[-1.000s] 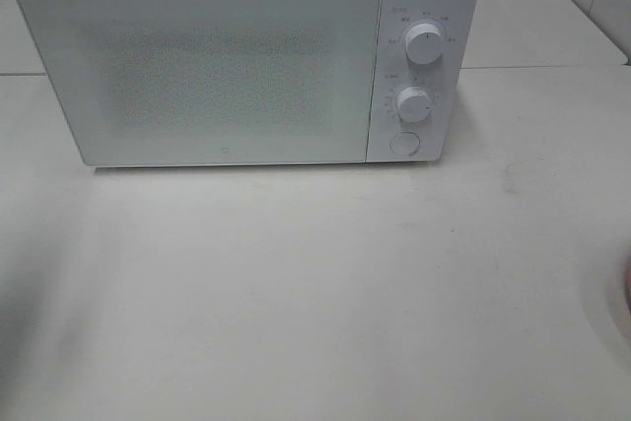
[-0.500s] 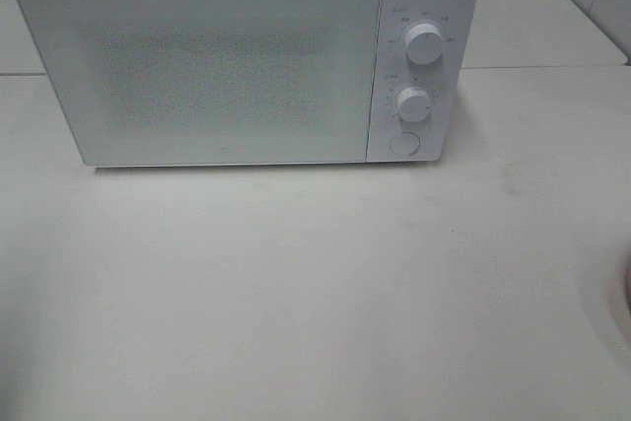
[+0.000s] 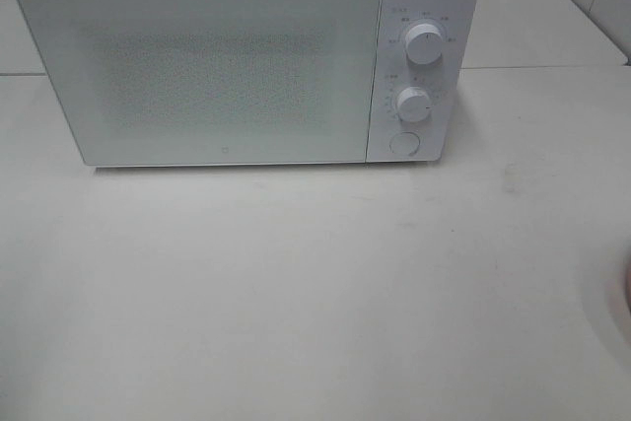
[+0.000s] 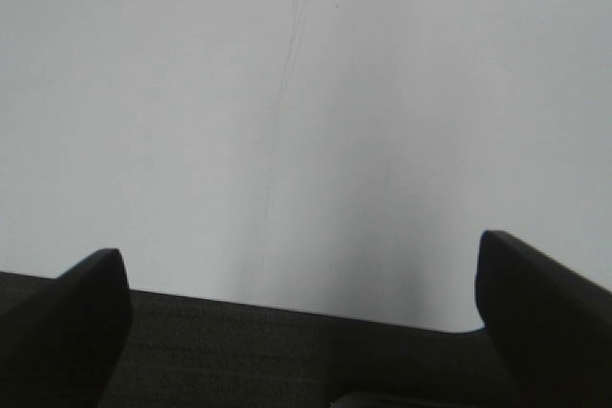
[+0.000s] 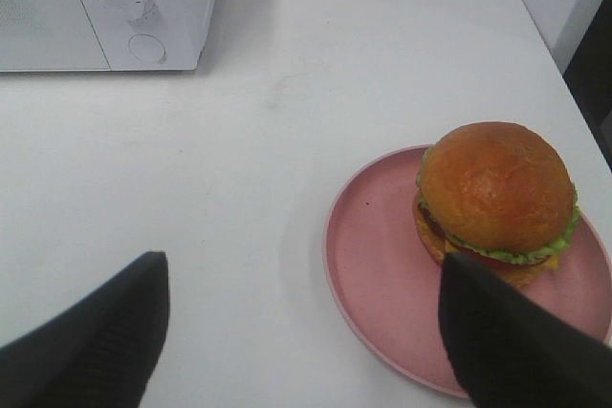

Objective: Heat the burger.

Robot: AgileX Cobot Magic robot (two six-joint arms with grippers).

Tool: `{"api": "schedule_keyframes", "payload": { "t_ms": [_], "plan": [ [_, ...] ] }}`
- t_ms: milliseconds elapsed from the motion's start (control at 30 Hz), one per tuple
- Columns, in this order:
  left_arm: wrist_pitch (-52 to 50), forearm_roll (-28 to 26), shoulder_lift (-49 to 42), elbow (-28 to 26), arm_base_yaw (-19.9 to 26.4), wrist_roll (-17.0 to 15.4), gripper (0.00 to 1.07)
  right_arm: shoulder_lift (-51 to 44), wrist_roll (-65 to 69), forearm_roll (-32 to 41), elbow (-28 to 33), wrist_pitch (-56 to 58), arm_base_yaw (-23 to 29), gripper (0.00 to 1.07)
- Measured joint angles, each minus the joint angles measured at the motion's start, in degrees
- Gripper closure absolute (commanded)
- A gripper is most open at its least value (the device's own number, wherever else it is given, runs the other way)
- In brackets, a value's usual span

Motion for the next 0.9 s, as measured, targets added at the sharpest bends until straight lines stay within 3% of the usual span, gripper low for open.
{"api": "schedule_keyframes", "payload": {
  "t_ms": [267,900],
  "plan": [
    [-2.46,-0.34,-9.4,1.78,0.0,2.58,0.17,0.0,0.0,0.0,0.0,0.0,0.0,0.32],
    [-2.86,-0.34,-22.86,1.89,0.0,3.21,0.17,0.0,0.0,0.0,0.0,0.0,0.0,0.32]
  ]
}}
